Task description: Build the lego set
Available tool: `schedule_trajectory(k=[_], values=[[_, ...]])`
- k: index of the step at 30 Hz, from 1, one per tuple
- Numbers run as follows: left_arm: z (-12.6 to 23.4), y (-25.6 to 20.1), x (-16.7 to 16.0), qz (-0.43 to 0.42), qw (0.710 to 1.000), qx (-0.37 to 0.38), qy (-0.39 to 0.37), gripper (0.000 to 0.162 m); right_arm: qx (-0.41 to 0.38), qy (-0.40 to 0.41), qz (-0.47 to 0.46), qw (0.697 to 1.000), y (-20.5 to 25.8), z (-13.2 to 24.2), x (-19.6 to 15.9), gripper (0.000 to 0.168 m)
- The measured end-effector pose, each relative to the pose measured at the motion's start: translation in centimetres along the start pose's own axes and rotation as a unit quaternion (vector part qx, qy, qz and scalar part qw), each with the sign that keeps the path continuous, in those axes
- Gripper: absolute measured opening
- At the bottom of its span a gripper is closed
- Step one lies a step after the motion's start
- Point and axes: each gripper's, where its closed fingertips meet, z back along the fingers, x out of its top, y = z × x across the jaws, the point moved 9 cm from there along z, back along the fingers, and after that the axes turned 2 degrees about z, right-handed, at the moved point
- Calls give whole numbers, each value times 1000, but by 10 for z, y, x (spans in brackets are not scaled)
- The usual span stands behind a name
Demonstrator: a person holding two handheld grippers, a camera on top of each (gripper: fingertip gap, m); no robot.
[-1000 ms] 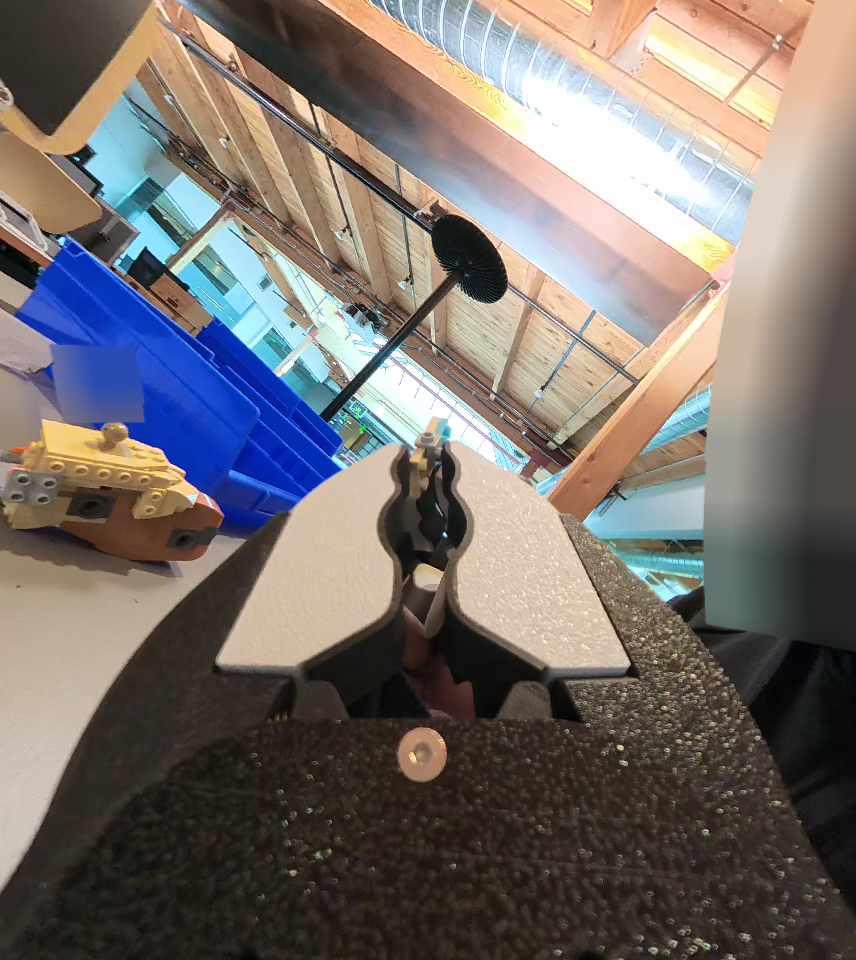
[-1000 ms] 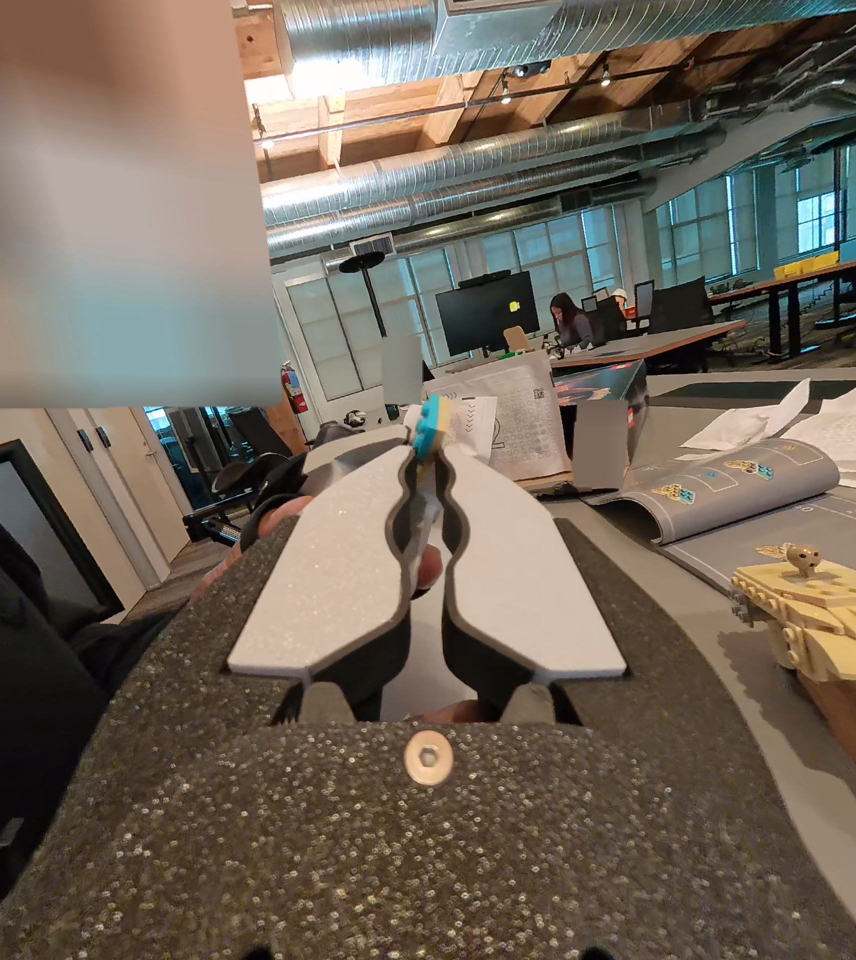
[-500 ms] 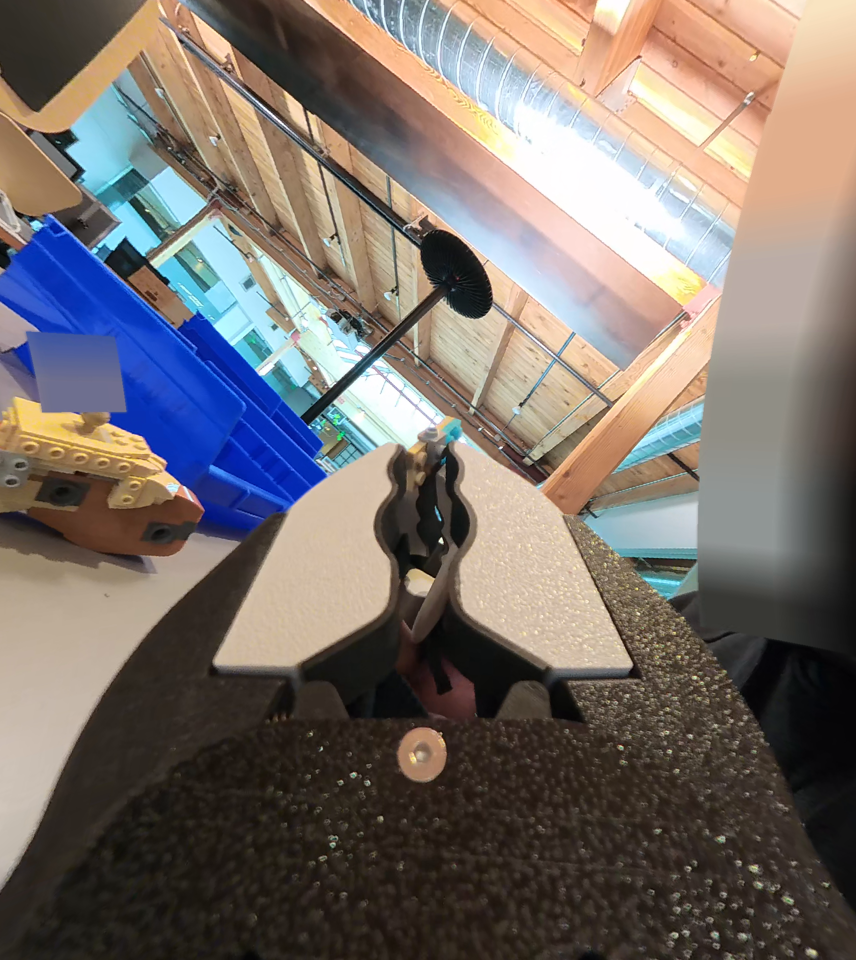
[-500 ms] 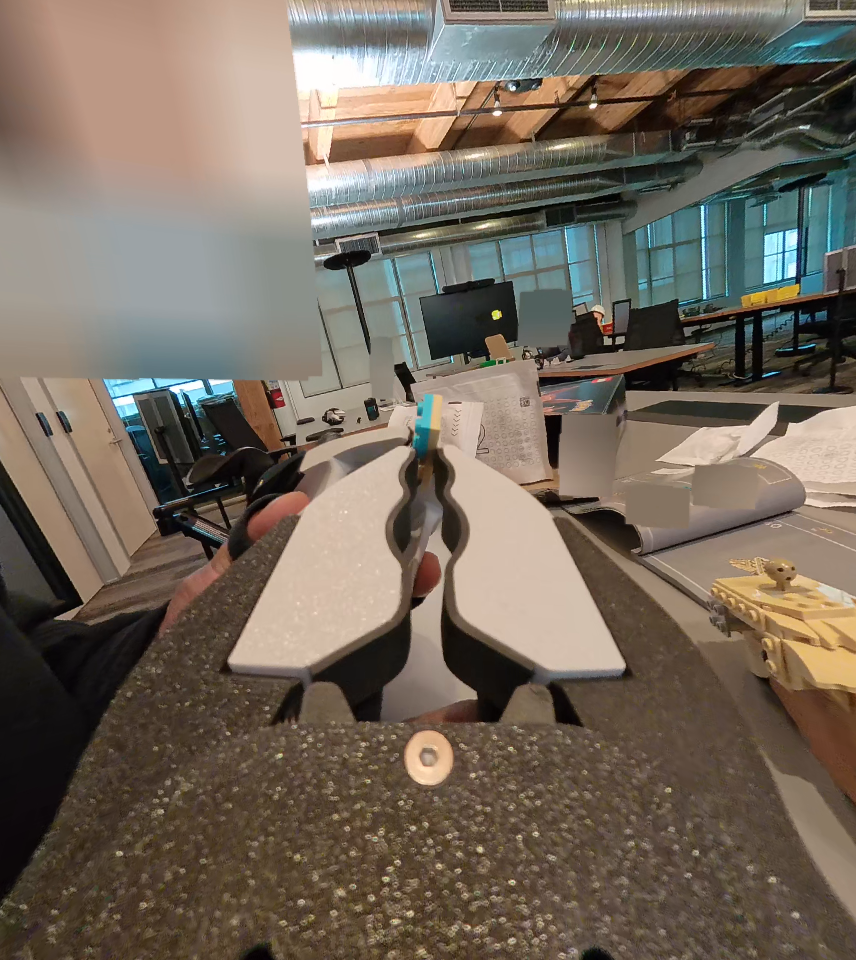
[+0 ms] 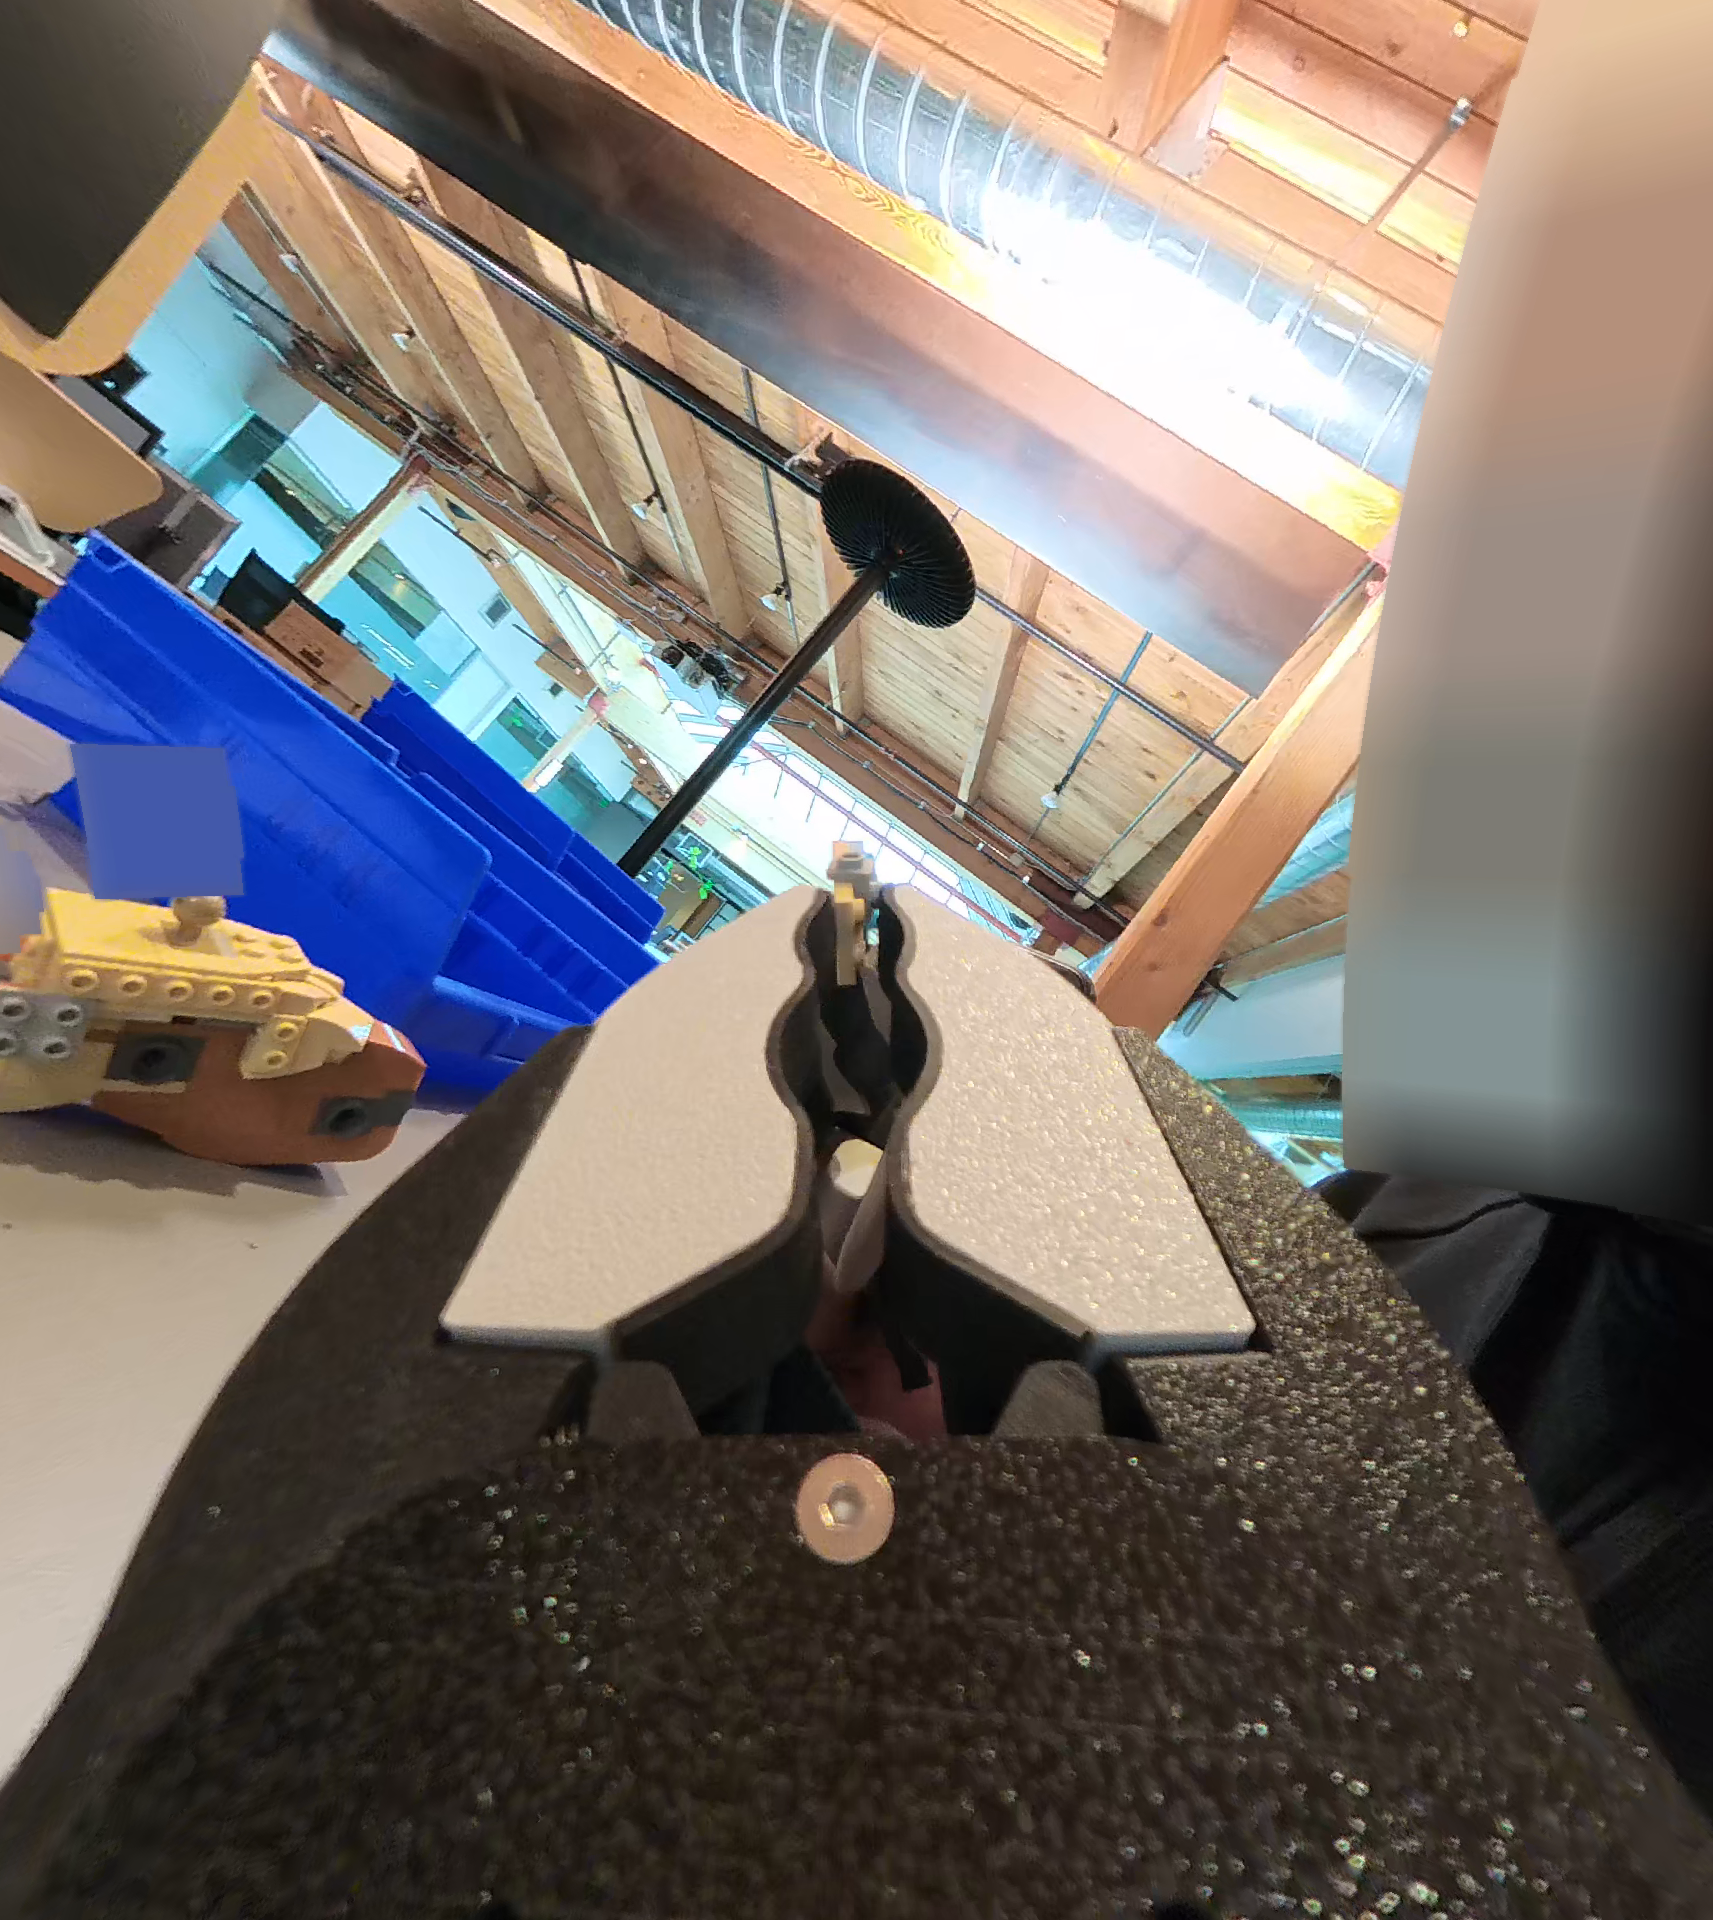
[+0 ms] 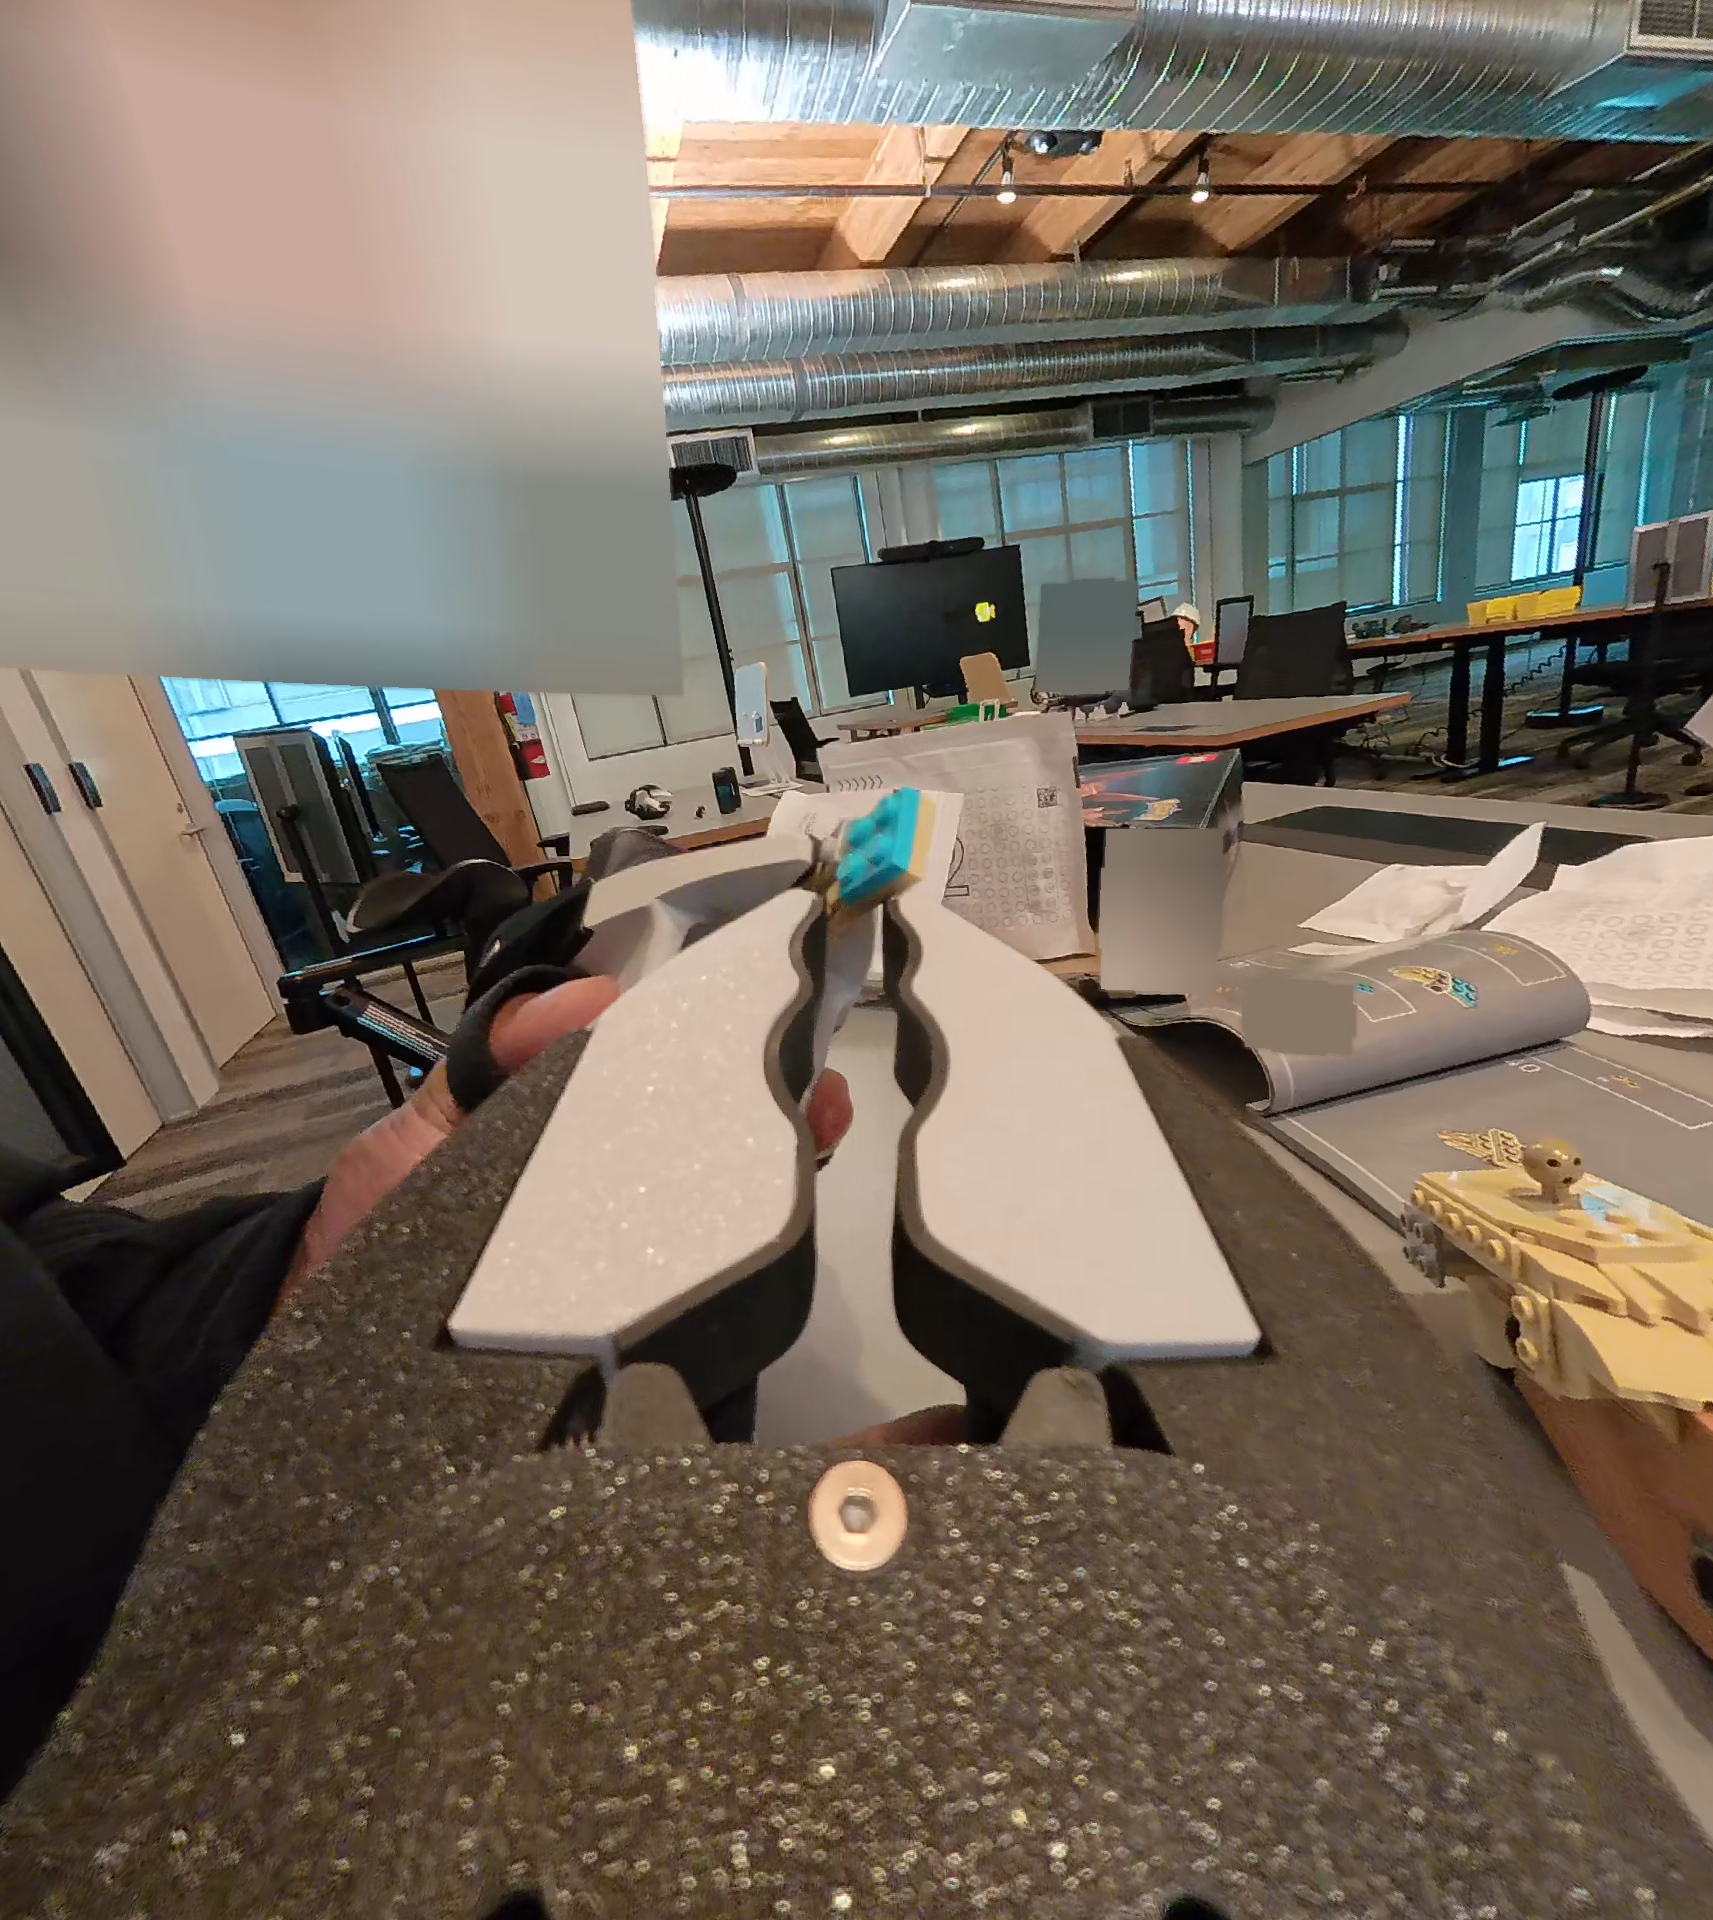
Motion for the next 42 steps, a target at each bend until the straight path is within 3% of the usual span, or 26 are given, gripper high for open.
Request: schedule_trajectory(k=[15, 24, 42], values=[[4, 0, 8, -15, 1000, -20, 7, 5, 18, 12, -45, 999, -3, 2, 3, 13], [7, -5, 18, -111, 988, -29, 104, 5, 74, 71, -123, 987, -9, 2, 15, 26], [8, -5, 21, -163, 962, -60, 212, 5, 122, 126, -126, 976, -8, 1, 12, 13]])
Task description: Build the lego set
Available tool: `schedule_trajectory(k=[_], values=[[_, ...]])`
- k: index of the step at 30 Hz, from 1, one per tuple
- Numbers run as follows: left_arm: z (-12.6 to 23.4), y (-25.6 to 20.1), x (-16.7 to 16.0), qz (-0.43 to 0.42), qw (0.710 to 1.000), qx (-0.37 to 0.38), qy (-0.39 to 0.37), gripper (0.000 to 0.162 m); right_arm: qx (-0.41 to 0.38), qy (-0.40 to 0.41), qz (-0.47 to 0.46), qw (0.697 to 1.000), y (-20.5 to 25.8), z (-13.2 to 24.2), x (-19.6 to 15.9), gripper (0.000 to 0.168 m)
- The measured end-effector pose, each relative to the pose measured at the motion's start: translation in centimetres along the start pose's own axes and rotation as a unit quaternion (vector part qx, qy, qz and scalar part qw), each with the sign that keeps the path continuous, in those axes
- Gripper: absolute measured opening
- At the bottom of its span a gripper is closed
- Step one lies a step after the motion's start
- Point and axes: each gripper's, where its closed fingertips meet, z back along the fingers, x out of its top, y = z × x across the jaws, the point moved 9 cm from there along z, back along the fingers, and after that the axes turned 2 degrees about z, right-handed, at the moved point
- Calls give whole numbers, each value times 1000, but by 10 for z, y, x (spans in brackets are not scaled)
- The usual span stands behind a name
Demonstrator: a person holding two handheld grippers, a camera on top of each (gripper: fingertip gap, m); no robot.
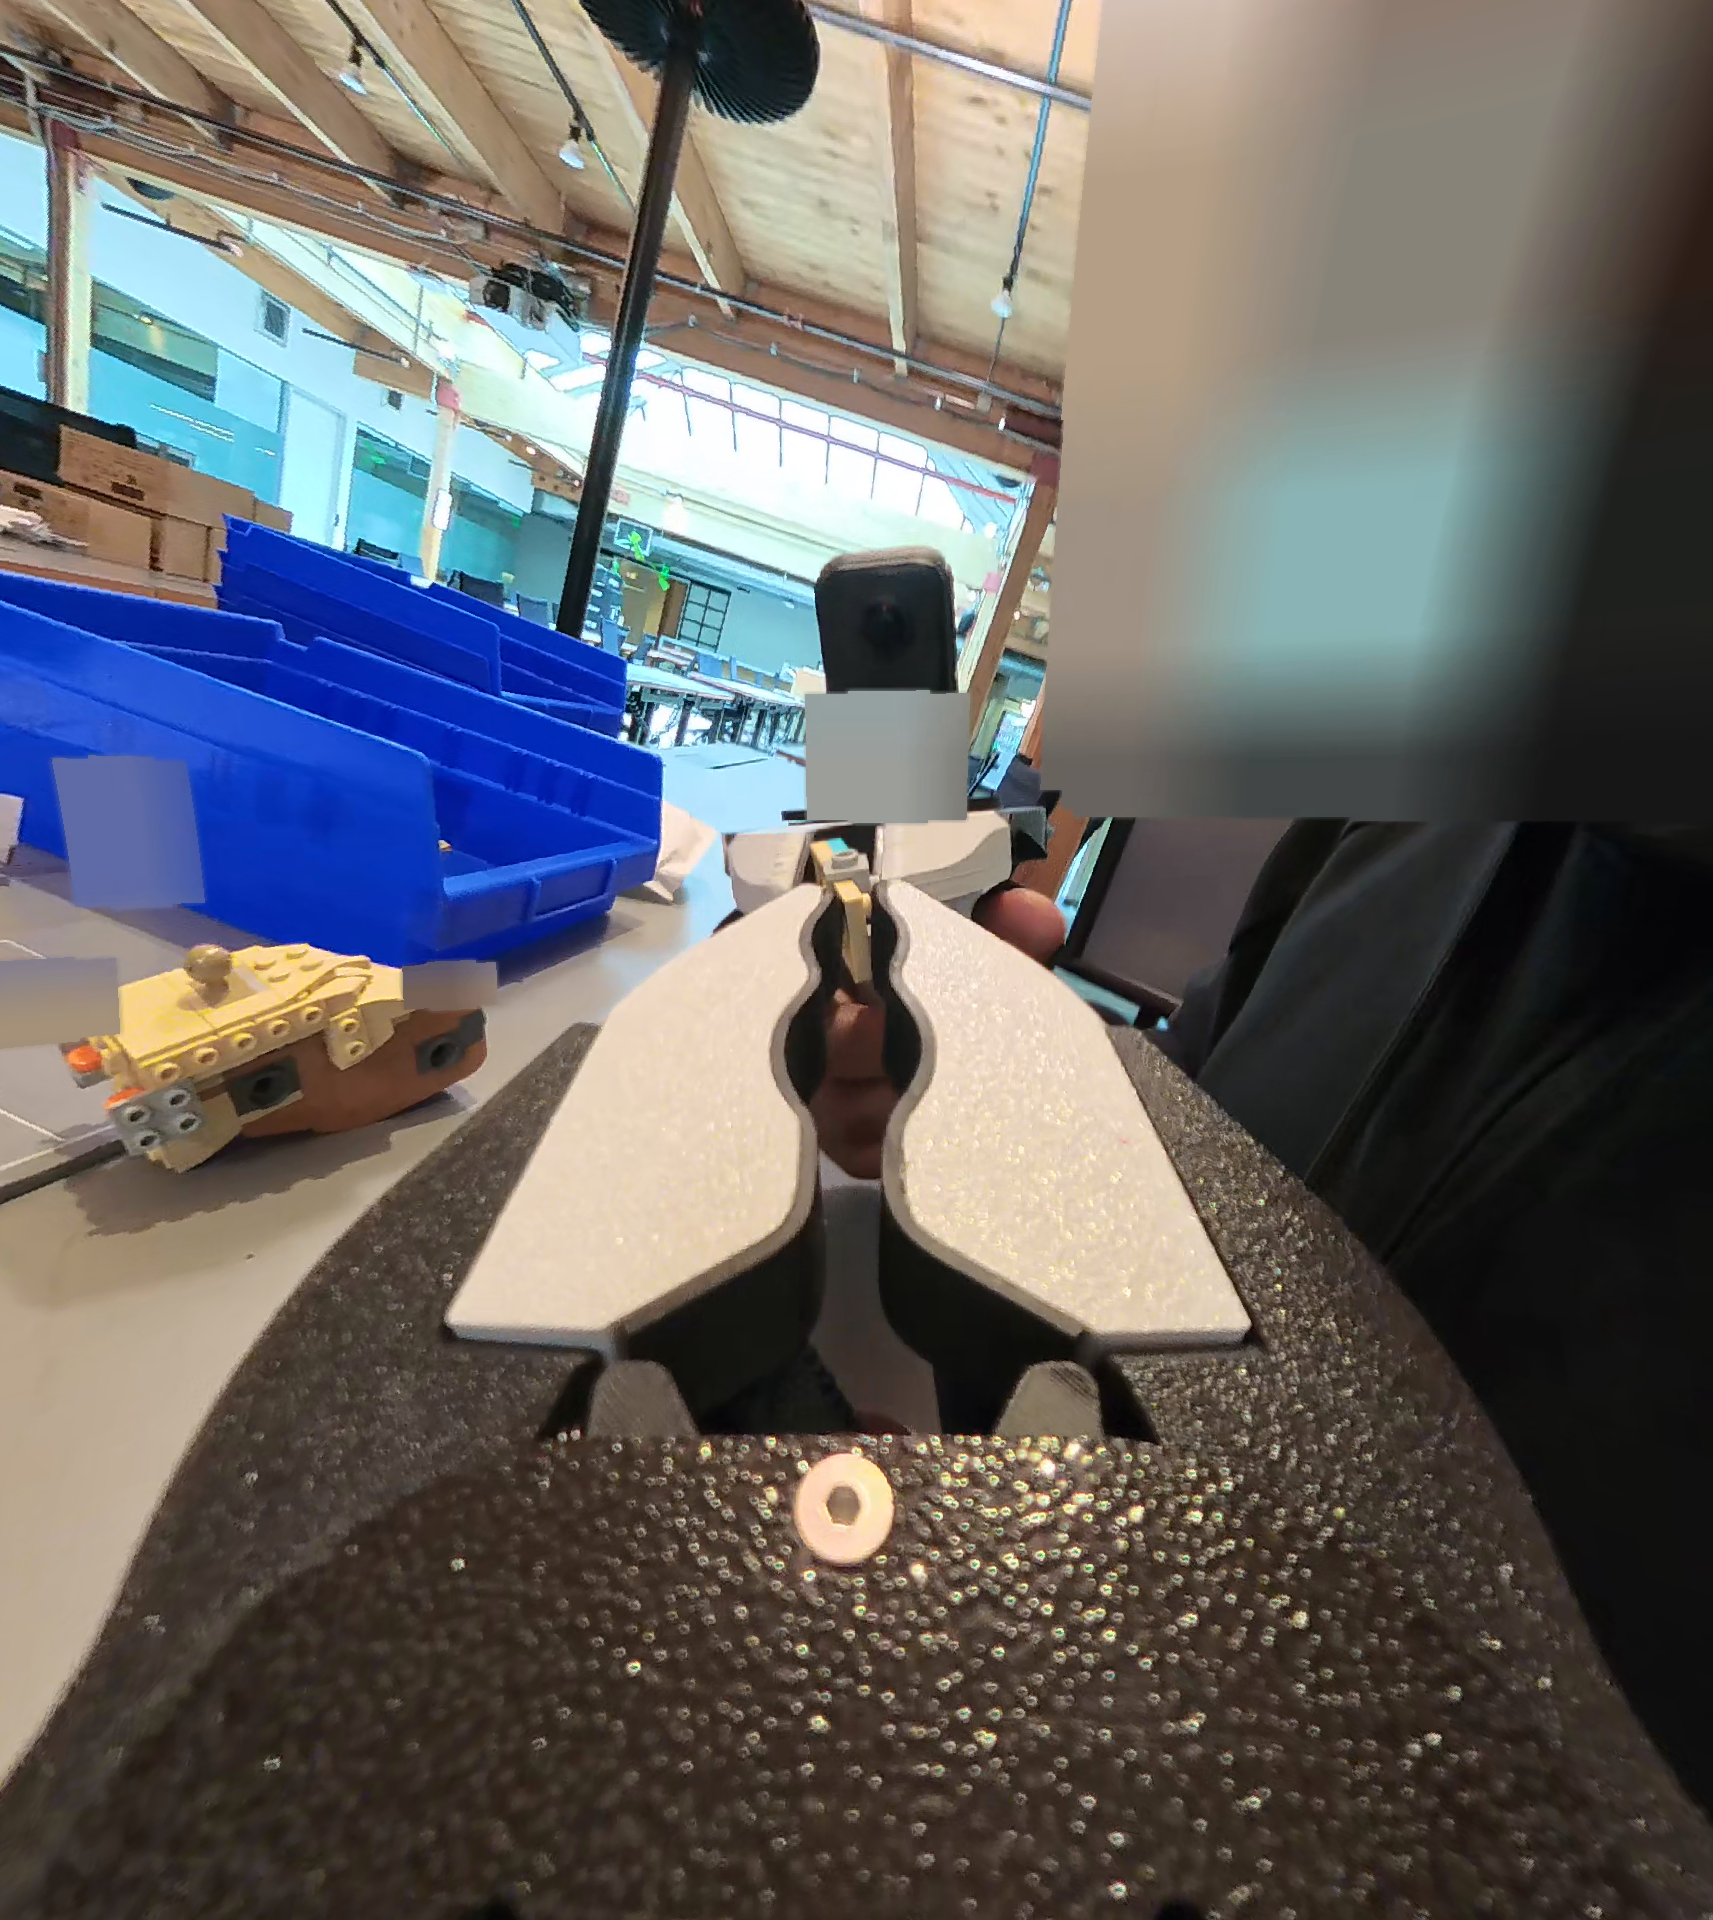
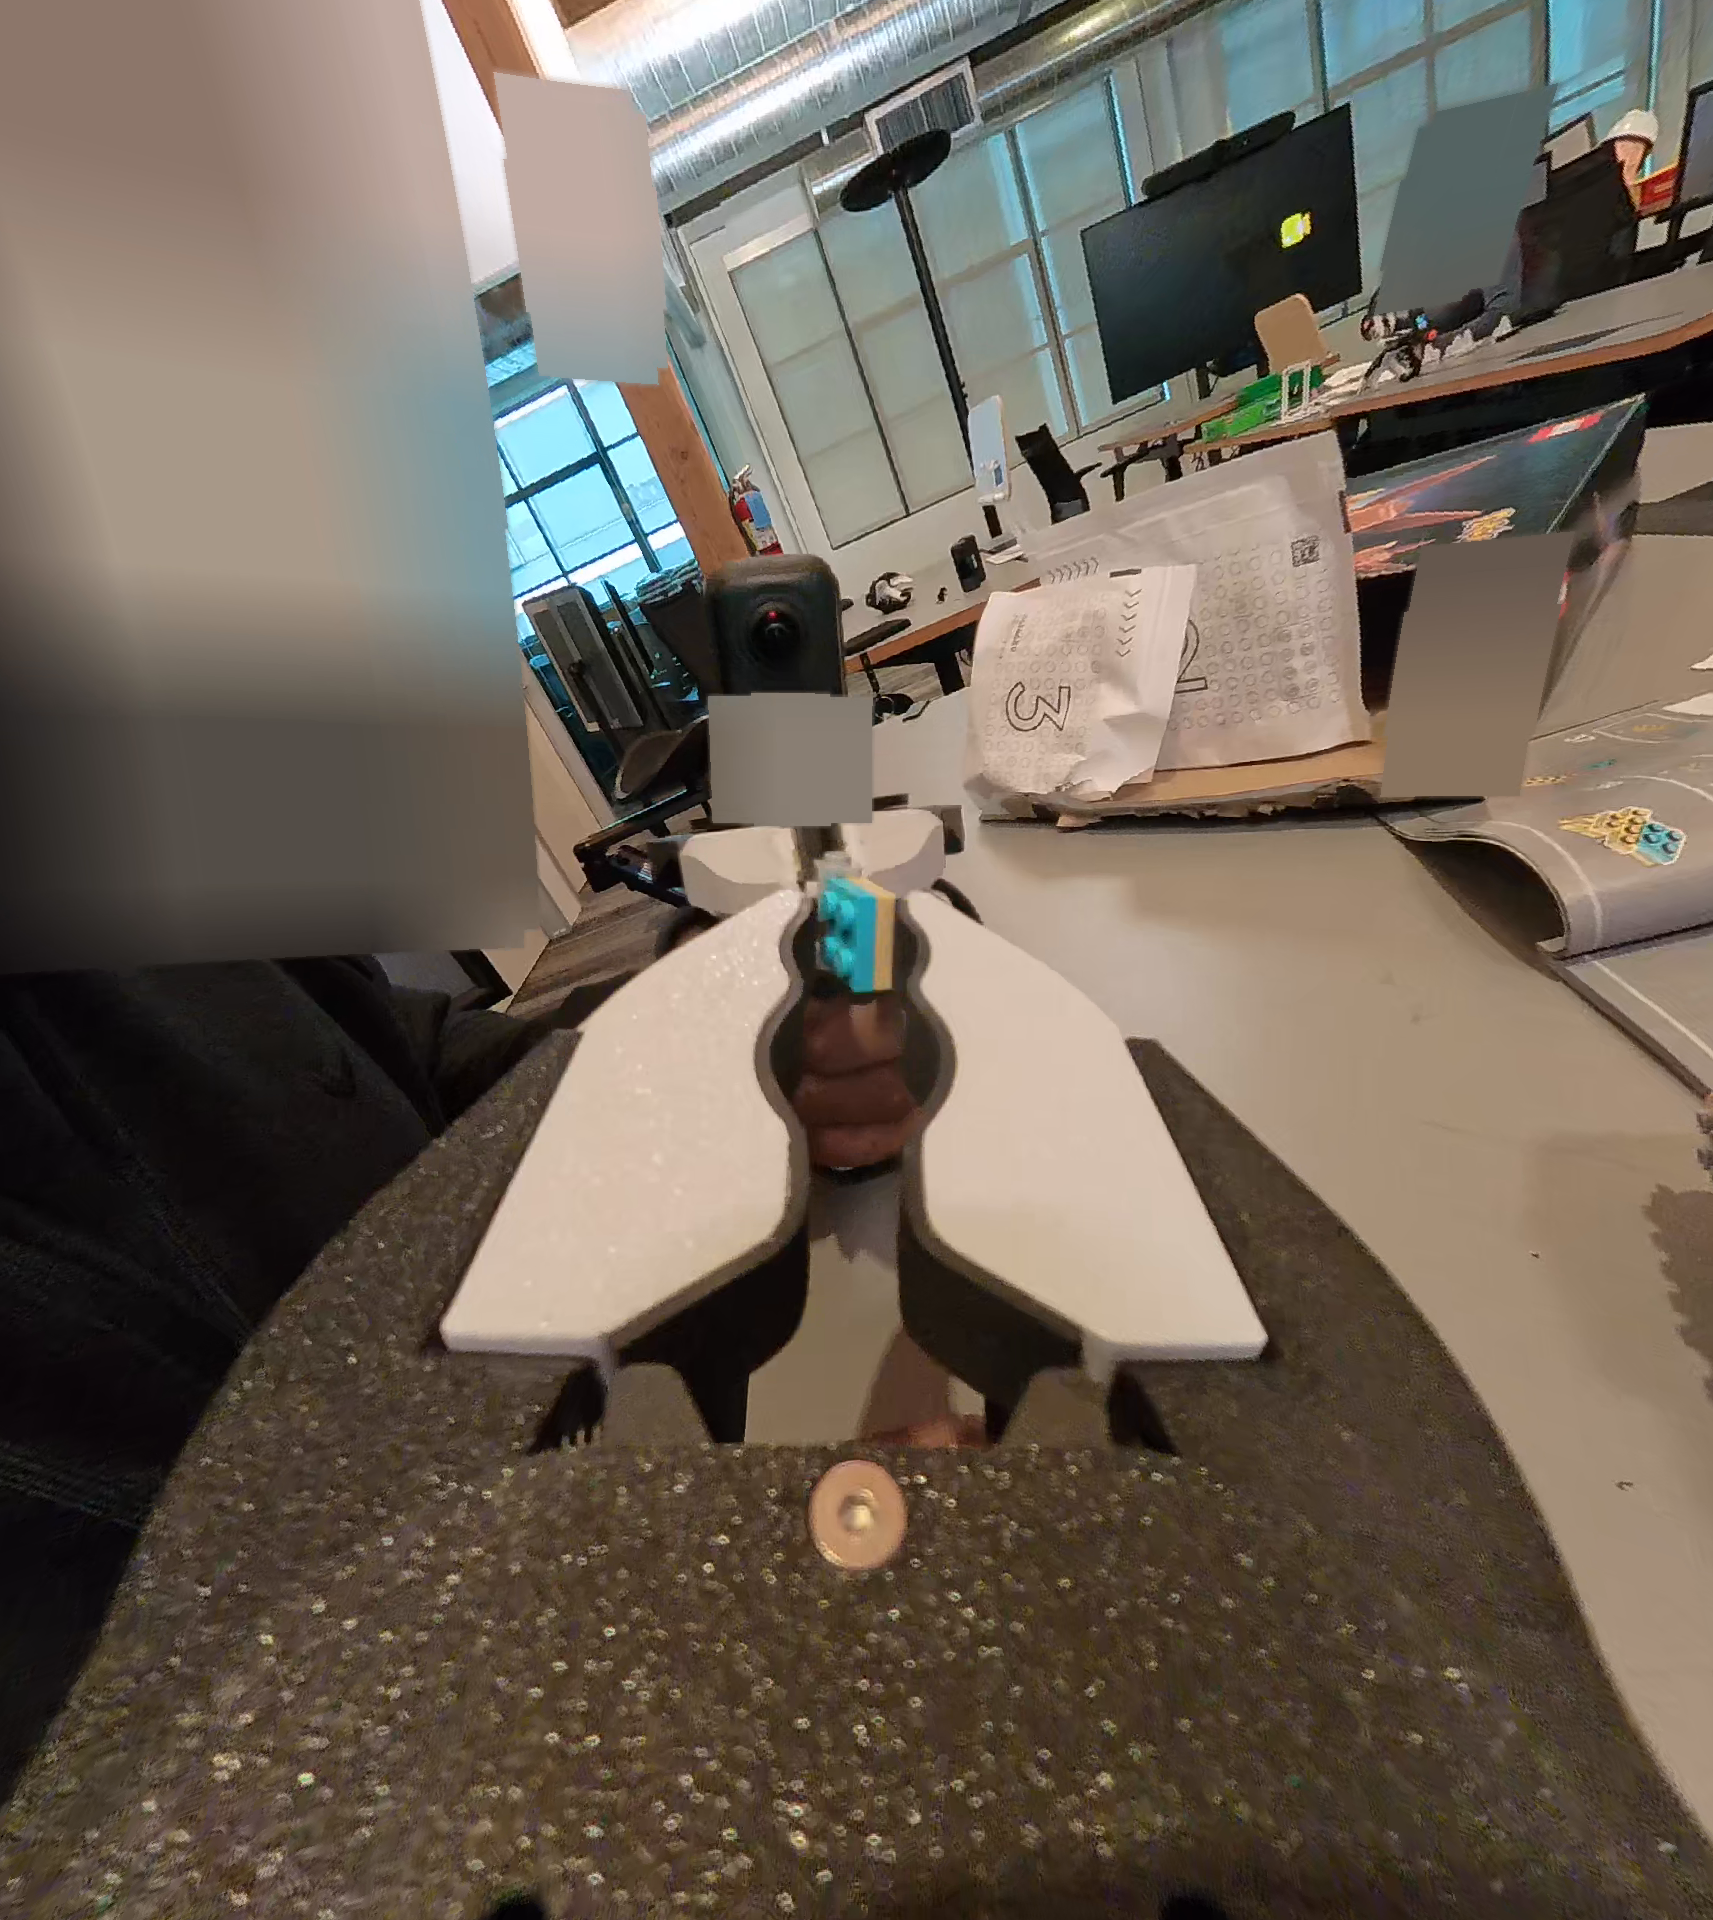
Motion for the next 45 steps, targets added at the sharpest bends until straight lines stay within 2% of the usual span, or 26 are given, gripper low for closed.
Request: schedule_trajectory(k=[21, 32, 37, 45], values=[[-10, -6, -5, -29, 999, -3, 28, 4, -3, 7, 35, 999, 8, 2, -6, 10], [-8, 5, -5, 24, 999, 11, 37, 4, 28, -7, -59, 998, -9, 5, -11, 11], [-6, 11, -4, 57, 997, 19, 52, 4, 7, 4, -73, 997, -15, 6, -12, 16], [-4, 12, -4, 63, 995, 26, 70, 4, -4, 13, -78, 997, -17, 7, -13, 17]])
